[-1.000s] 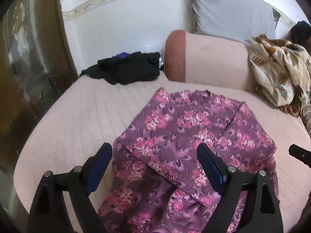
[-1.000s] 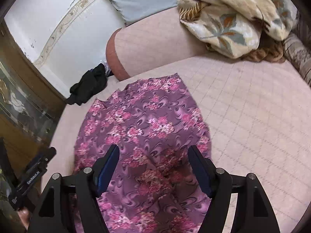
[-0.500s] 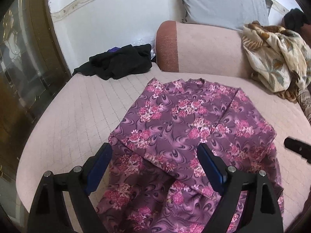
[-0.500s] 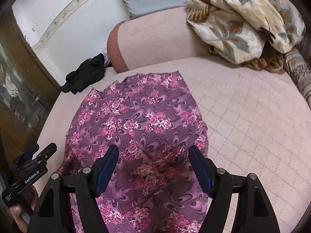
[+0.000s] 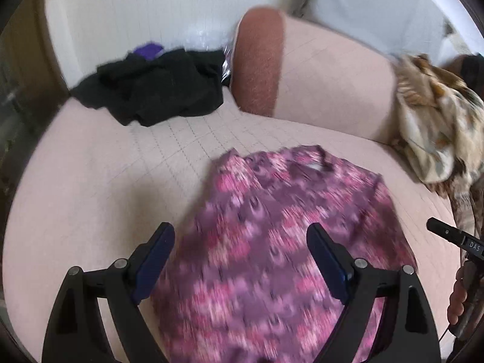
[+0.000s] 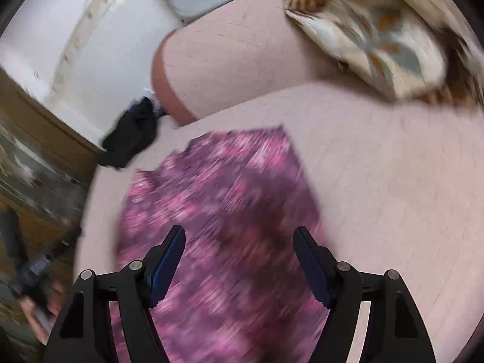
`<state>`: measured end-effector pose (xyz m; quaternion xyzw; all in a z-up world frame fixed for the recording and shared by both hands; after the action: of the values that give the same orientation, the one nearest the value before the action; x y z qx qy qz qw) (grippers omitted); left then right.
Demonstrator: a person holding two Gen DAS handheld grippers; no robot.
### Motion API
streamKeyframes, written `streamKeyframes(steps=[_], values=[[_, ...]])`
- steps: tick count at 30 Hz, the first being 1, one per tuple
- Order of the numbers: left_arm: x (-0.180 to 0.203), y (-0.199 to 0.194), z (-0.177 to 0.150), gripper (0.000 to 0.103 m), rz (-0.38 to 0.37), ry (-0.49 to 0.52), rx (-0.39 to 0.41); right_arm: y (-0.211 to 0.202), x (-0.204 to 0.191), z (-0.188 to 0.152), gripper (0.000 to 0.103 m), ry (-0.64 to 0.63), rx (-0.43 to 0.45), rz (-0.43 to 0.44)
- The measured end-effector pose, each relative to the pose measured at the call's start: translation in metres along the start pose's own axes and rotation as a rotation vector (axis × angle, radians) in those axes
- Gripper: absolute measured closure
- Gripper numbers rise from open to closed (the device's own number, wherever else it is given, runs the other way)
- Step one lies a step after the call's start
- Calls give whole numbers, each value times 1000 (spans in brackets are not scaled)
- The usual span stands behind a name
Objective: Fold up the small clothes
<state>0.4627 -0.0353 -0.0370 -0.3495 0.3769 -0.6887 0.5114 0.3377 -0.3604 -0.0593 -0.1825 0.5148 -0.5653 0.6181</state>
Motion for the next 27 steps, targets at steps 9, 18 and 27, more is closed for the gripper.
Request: streamKeyframes(steps=[9,18,27], values=[[-18,120,59,33,54,-70,-141,109,44,74,50,119,-122,-16],[-29,85,57,96,-75,-151,-96,88,33,84,99,60,-63,-22],[-68,-119,-97,96,-173,-119,128,-97,-11,-56,99,31,108,137]])
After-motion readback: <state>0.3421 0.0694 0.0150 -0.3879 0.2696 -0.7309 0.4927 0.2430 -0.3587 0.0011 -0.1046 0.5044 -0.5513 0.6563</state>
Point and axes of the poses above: each gripper's, at about its wrist camera, not at the fingertips, and y roughly the way its jaws point, x to its right, z to its top, the point moved 3 cm from there along y, roughly the way its jaws point, and after that the axes turned 2 degrees about -x, right-handed, at the moved point
